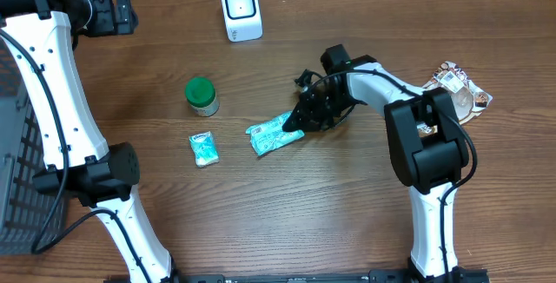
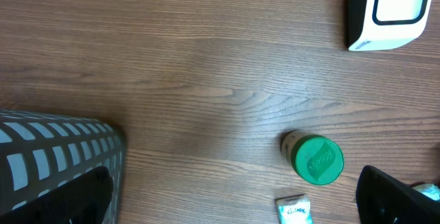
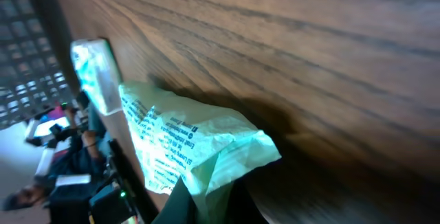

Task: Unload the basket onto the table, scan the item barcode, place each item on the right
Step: 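Lift the wipes pack up toward the scanner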

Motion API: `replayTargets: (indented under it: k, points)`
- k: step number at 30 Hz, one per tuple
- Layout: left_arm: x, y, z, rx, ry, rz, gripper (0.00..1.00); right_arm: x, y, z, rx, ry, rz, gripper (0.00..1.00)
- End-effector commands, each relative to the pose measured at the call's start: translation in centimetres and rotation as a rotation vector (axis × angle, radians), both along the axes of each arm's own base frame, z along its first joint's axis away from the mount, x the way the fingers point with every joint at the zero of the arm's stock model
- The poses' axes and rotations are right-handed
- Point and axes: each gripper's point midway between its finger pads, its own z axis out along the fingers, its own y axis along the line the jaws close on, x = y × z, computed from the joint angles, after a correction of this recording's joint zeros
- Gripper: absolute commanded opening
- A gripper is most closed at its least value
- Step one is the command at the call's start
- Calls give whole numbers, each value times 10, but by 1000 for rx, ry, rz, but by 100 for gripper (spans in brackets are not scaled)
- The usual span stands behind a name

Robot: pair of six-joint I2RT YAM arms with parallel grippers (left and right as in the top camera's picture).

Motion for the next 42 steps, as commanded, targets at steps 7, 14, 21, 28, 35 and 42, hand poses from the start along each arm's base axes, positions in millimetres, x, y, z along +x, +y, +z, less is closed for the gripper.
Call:
replayTargets:
  k: [7, 14, 21, 28, 35, 42]
  points:
    - [-5, -4, 15, 15, -34, -15, 100, 21, -24, 81, 242, -133, -37, 4]
    - [-5, -4, 15, 15, -34, -15, 99, 15, -47, 210, 287, -440, -56, 4]
    - [-5, -4, 15, 15, -34, -15, 100, -9, -64, 283, 234, -635, -102, 4]
    - [-5, -4, 15, 15, -34, -15, 100, -26, -72, 311, 200, -701, -140, 4]
    - [-5, -4, 15, 15, -34, -15, 99, -26, -76, 302, 138, -671, -169, 4]
    - [-5, -4, 15, 15, -34, -15, 100, 2, -85, 284, -97, -683, -298, 4]
